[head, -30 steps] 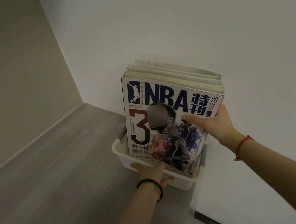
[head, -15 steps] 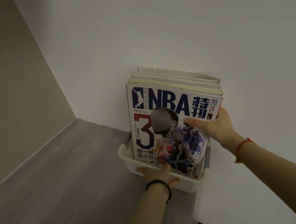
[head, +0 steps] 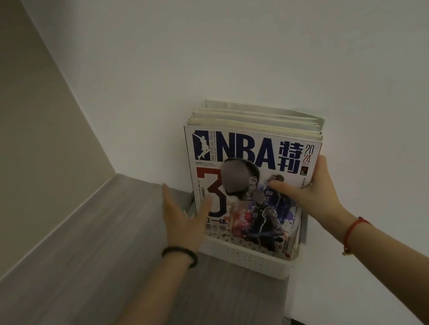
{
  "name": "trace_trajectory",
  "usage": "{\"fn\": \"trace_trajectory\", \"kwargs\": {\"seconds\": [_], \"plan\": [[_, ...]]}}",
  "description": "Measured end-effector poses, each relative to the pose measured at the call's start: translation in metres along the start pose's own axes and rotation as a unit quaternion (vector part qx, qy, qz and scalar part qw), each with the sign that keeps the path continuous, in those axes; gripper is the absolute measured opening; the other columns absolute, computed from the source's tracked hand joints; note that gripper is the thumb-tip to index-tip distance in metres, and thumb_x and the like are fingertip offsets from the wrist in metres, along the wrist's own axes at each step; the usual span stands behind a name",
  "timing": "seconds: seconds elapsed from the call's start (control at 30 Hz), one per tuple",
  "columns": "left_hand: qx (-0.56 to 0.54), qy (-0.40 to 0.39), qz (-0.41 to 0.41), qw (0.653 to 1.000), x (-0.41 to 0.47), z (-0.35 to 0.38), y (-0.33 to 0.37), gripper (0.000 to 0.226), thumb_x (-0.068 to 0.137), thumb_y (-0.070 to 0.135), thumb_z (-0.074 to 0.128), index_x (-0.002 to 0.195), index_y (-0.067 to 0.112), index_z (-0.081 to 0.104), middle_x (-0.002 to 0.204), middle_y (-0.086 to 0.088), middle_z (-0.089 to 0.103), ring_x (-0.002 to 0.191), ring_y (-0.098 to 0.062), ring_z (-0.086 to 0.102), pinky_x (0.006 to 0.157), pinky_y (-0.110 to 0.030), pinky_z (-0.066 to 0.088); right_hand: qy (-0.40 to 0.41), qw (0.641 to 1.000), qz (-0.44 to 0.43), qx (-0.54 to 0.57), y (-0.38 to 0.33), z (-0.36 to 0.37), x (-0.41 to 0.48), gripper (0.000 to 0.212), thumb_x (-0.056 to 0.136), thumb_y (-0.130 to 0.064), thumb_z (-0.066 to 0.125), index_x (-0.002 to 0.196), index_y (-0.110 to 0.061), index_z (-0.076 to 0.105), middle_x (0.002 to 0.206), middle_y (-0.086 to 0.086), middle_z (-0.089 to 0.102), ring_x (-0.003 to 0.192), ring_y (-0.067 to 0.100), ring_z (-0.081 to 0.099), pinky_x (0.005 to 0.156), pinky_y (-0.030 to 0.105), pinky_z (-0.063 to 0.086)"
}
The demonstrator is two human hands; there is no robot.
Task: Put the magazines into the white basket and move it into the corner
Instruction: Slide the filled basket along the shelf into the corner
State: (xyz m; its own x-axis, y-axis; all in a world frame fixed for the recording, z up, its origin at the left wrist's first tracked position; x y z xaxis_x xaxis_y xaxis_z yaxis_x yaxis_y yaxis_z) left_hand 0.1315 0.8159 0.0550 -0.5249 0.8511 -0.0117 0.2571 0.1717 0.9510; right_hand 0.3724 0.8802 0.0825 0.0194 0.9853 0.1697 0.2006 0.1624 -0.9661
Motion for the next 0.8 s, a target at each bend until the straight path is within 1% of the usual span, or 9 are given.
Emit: {"fn": "trace_trajectory", "kwargs": {"seconds": [0.07, 0.17, 0.2, 0.27, 0.37, 0.47, 0.57, 0.7, 0.8], "plan": [[0.013, -0.041, 0.034, 0.998, 0.024, -0.001, 0.024, 0.100, 0.068, 0.054, 0.062, 0.144, 0.029, 0.002, 0.156, -0.004, 0.010, 0.141, -0.025, 0.016, 0.111, -0.047, 0.021, 0.012, 1.000, 0.012, 0.006, 0.008, -0.003, -0.005, 0.075, 0.061, -0.020, 0.080, 0.118, -0.026, 0.033, 0.096, -0.021, 0.049, 0.082, -0.003, 0.054, 0.052, 0.009, 0.049], [-0.009, -0.137, 0.044, 0.990, 0.047, 0.012, 0.056, 0.104, 0.056, 0.067, 0.052, 0.143, 0.025, 0.015, 0.149, -0.007, 0.031, 0.131, -0.025, 0.037, 0.105, -0.044, 0.037, 0.018, 1.000, 0.014, -0.006, 0.018, -0.005, -0.008, 0.074, 0.066, -0.018, 0.077, 0.125, -0.022, 0.032, 0.108, -0.011, 0.048, 0.097, 0.008, 0.051, 0.069, 0.017, 0.048], [-0.028, -0.155, 0.046, 0.986, 0.054, 0.017, 0.065, 0.104, 0.053, 0.068, 0.052, 0.141, 0.021, 0.021, 0.144, -0.009, 0.040, 0.124, -0.025, 0.047, 0.099, -0.040, 0.044, 0.019, 1.000, 0.012, -0.008, 0.020, -0.006, -0.008, 0.071, 0.068, -0.017, 0.076, 0.124, -0.021, 0.032, 0.109, -0.010, 0.048, 0.099, 0.009, 0.050, 0.070, 0.018, 0.047], [-0.061, -0.167, 0.045, 0.983, 0.064, 0.023, 0.078, 0.111, 0.045, 0.077, 0.053, 0.136, 0.016, 0.033, 0.131, -0.008, 0.054, 0.111, -0.022, 0.057, 0.091, -0.035, 0.050, 0.012, 1.000, 0.009, -0.018, 0.020, -0.005, -0.006, 0.061, 0.071, -0.016, 0.073, 0.118, -0.022, 0.033, 0.106, -0.010, 0.049, 0.092, 0.008, 0.052, 0.066, 0.017, 0.047], [-0.099, -0.174, 0.020, 0.980, 0.077, 0.030, 0.080, 0.127, 0.026, 0.089, 0.053, 0.129, 0.015, 0.045, 0.117, -0.007, 0.063, 0.101, -0.021, 0.063, 0.086, -0.036, 0.053, -0.010, 0.999, 0.000, -0.043, 0.018, -0.003, -0.001, 0.052, 0.074, -0.015, 0.070, 0.110, -0.026, 0.035, 0.101, -0.011, 0.052, 0.079, 0.002, 0.053, 0.051, 0.011, 0.048], [-0.136, -0.199, -0.011, 0.971, 0.084, 0.036, 0.076, 0.119, 0.031, 0.085, 0.057, 0.127, 0.015, 0.048, 0.117, -0.010, 0.065, 0.101, -0.023, 0.064, 0.091, -0.041, 0.051, -0.014, 0.999, -0.006, -0.043, 0.017, -0.002, 0.001, 0.050, 0.075, -0.013, 0.070, 0.108, -0.030, 0.037, 0.102, -0.012, 0.054, 0.081, 0.001, 0.054, 0.047, 0.005, 0.046], [-0.145, -0.223, -0.026, 0.964, 0.087, 0.039, 0.076, 0.116, 0.035, 0.082, 0.060, 0.127, 0.014, 0.048, 0.118, -0.011, 0.064, 0.103, -0.025, 0.063, 0.093, -0.043, 0.050, -0.016, 0.999, -0.009, -0.049, 0.015, -0.002, 0.001, 0.050, 0.075, -0.013, 0.070, 0.107, -0.033, 0.037, 0.101, -0.014, 0.055, 0.089, 0.007, 0.055, 0.054, 0.005, 0.046], [-0.144, -0.255, -0.023, 0.956, 0.086, 0.039, 0.079, 0.102, 0.043, 0.078, 0.058, 0.123, 0.015, 0.053, 0.117, -0.012, 0.064, 0.107, -0.027, 0.062, 0.093, -0.044, 0.050, -0.031, 0.998, -0.006, -0.049, 0.012, -0.004, 0.001, 0.052, 0.073, -0.013, 0.071, 0.107, -0.033, 0.037, 0.091, -0.026, 0.052, 0.080, -0.002, 0.053, 0.048, 0.005, 0.047], [-0.151, -0.257, -0.023, 0.954, 0.085, 0.036, 0.079, 0.100, 0.054, 0.075, 0.055, 0.132, 0.015, 0.043, 0.126, -0.012, 0.059, 0.112, -0.028, 0.059, 0.096, -0.045, 0.047, -0.024, 0.998, -0.019, -0.058, 0.008, -0.004, 0.000, 0.051, 0.072, -0.012, 0.072, 0.105, -0.032, 0.039, 0.088, -0.029, 0.051, 0.075, -0.009, 0.051, 0.046, 0.001, 0.044]]}}
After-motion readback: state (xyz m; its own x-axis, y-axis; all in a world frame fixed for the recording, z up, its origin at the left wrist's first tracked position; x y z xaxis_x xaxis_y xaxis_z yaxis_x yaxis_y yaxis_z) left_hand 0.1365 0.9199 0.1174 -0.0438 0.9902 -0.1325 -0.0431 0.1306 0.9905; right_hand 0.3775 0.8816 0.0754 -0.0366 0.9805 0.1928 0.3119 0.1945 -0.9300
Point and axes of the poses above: each hand's wrist, its own x-axis towards the middle knuckle, its own z-axis out of the palm, y = z × x, the point moved 5 cm from there along x, towards the middle knuckle
